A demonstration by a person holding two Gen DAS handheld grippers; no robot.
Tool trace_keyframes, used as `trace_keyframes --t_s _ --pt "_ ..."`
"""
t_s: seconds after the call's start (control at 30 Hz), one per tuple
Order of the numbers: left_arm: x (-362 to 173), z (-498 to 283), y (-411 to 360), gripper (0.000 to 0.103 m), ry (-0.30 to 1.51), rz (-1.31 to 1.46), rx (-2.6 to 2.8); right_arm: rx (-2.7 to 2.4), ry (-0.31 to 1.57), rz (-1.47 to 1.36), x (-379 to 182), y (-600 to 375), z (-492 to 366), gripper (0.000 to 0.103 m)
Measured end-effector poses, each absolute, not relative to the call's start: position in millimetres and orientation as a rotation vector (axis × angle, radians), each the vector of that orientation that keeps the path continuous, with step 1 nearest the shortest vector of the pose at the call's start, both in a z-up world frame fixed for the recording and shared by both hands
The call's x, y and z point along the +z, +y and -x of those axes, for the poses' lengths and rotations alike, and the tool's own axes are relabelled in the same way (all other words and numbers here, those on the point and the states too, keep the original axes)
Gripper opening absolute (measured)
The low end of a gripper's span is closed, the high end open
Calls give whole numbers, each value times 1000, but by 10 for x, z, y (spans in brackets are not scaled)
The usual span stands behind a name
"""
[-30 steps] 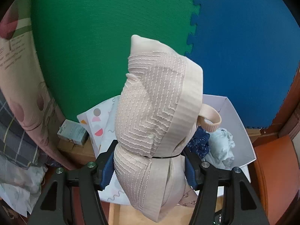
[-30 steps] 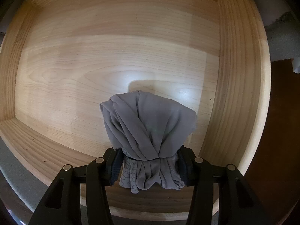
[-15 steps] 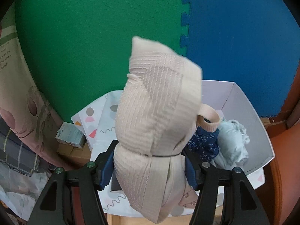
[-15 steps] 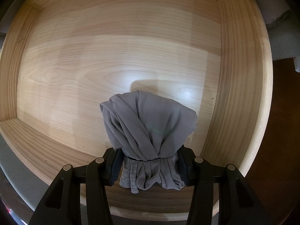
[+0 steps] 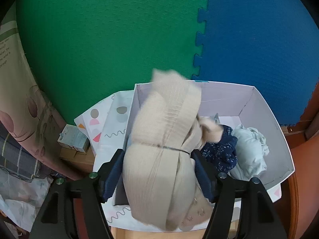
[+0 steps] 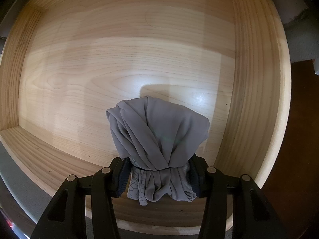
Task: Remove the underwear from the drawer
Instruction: 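Lower the beige garment into the white box and open the left tool, then withdraw the open left tool back over the drawer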
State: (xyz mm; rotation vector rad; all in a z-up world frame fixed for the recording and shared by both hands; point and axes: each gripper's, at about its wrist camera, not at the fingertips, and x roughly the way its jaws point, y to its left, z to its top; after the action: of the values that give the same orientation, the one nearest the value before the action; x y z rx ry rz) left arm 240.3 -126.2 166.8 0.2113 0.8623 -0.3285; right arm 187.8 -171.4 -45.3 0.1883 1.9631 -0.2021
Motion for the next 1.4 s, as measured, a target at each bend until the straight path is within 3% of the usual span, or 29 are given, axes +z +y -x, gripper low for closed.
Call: trace_keyframes --t_s 0.77,1.4 --pt "1812 -2071 -1275 71 859 -273 -370 -207 1967 -191 -473 -1737 -1894 46" --pt "1686 -1490 -794 71 866 -358 -363 -218 1979 -180 -503 -1732 -1930 47"
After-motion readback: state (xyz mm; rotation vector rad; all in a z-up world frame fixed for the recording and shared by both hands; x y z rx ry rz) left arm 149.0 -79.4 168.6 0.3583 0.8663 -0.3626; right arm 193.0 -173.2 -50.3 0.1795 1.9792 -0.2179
